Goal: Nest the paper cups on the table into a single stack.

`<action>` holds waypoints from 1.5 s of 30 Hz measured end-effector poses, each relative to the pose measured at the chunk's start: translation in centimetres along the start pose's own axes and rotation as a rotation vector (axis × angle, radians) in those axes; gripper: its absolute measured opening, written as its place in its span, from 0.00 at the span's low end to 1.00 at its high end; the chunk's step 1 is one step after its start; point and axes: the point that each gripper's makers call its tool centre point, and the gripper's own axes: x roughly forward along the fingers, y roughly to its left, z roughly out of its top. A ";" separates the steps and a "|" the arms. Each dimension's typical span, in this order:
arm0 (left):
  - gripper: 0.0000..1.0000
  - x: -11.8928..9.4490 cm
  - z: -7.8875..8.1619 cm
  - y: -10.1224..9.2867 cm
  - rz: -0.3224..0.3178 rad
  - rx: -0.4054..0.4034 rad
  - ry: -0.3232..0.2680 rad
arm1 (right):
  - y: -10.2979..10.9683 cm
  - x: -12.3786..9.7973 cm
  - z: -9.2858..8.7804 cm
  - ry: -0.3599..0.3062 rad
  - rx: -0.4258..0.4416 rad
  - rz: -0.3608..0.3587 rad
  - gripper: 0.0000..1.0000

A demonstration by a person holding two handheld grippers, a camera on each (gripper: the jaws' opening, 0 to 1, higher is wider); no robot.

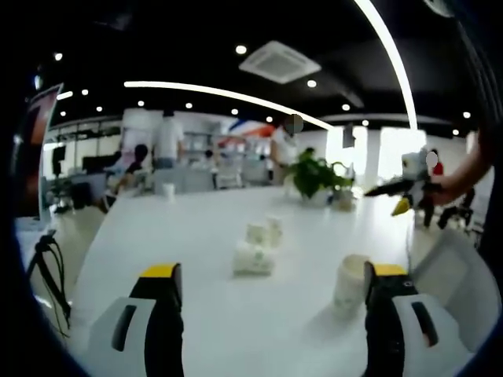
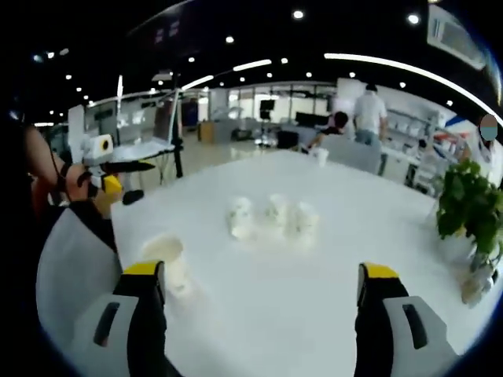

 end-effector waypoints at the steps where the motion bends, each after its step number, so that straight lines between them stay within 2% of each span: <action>1: 0.94 0.0 0.0 0.0 0.000 0.002 0.000 | 0.0 0.0 -0.4 -0.005 -0.016 -0.005 1.00; 6: 0.95 0.2 0.0 0.1 0.006 -0.001 0.005 | -0.2 0.2 -1.8 0.022 0.002 -0.020 1.00; 13: 0.94 0.2 0.0 0.0 0.001 0.003 0.006 | -0.3 0.2 -1.6 0.023 -0.005 -0.022 1.00; 21: 0.94 0.4 0.2 0.8 0.012 -0.008 0.007 | -0.8 0.3 -1.1 0.000 0.010 -0.034 1.00; 25: 0.93 0.9 0.2 1.6 0.021 -0.030 0.004 | -1.2 0.3 -0.2 -0.062 0.063 -0.046 1.00; 30: 0.92 1.8 0.8 2.3 0.028 -0.034 -0.002 | -1.8 0.0 0.1 -0.098 0.088 -0.071 1.00; 34: 0.92 2.8 0.6 2.6 0.016 -0.034 0.013 | -1.9 0.0 -0.5 -0.077 0.093 -0.078 1.00; 45: 0.90 6.1 0.1 3.7 -0.027 -0.043 0.055 | -2.2 0.1 -1.0 -0.081 0.099 -0.102 1.00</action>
